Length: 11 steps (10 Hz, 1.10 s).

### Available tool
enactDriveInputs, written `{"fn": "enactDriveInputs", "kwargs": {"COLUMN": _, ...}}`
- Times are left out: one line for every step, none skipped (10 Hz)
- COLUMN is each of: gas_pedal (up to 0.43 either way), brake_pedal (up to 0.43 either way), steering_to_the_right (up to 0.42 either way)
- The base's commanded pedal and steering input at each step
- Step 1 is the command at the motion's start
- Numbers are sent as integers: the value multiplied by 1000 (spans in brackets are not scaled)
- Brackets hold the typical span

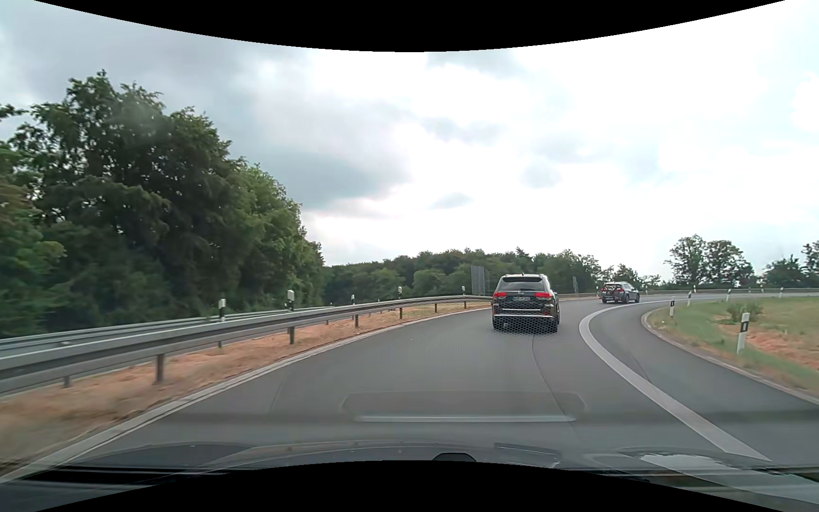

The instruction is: Follow the waypoints while adhering to traffic rules and regulations

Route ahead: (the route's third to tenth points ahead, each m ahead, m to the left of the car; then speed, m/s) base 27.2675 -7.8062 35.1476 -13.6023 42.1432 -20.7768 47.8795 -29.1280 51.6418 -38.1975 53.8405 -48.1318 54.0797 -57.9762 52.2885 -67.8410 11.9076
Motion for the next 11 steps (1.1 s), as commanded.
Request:
{"fn": "enactDriveInputs", "kwargs": {"gas_pedal": 169, "brake_pedal": 0, "steering_to_the_right": 89}}
{"fn": "enactDriveInputs", "kwargs": {"gas_pedal": 169, "brake_pedal": 0, "steering_to_the_right": 90}}
{"fn": "enactDriveInputs", "kwargs": {"gas_pedal": 169, "brake_pedal": 0, "steering_to_the_right": 91}}
{"fn": "enactDriveInputs", "kwargs": {"gas_pedal": 169, "brake_pedal": 0, "steering_to_the_right": 92}}
{"fn": "enactDriveInputs", "kwargs": {"gas_pedal": 169, "brake_pedal": 0, "steering_to_the_right": 92}}
{"fn": "enactDriveInputs", "kwargs": {"gas_pedal": 169, "brake_pedal": 0, "steering_to_the_right": 92}}
{"fn": "enactDriveInputs", "kwargs": {"gas_pedal": 169, "brake_pedal": 0, "steering_to_the_right": 92}}
{"fn": "enactDriveInputs", "kwargs": {"gas_pedal": 169, "brake_pedal": 0, "steering_to_the_right": 92}}
{"fn": "enactDriveInputs", "kwargs": {"gas_pedal": 169, "brake_pedal": 0, "steering_to_the_right": 92}}
{"fn": "enactDriveInputs", "kwargs": {"gas_pedal": 169, "brake_pedal": 0, "steering_to_the_right": 92}}
{"fn": "enactDriveInputs", "kwargs": {"gas_pedal": 169, "brake_pedal": 0, "steering_to_the_right": 92}}
